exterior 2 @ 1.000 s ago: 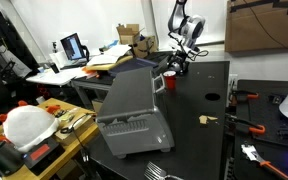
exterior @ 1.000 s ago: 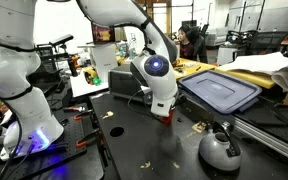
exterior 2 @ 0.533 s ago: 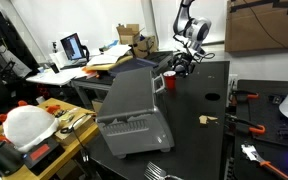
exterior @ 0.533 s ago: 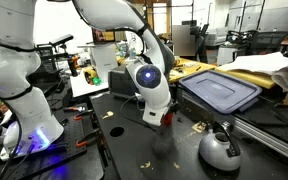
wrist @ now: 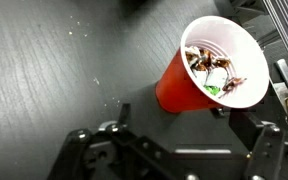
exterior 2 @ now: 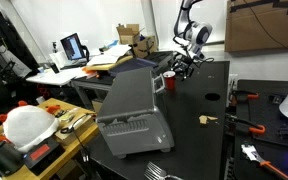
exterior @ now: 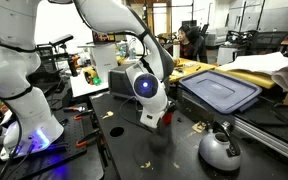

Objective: Pour out the contents in the red cup

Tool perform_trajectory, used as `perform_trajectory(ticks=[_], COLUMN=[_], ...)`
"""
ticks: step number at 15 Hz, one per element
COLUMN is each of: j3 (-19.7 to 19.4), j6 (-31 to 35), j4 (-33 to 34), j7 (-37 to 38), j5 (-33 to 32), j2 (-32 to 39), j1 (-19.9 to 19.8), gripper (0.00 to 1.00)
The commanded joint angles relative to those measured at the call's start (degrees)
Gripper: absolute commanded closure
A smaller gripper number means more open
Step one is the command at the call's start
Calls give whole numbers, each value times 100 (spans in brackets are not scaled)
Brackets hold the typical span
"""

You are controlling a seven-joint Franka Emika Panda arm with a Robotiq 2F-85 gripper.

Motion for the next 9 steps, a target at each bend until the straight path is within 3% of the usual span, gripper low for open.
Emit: perform_trajectory(ticks=[1, 9], j3=[-49, -125], j6=[-87, 599], j4=[27, -68], j7=[-166, -62], j5=[237, 194], j2=[1, -87], j1=[106, 365], gripper=[0, 0])
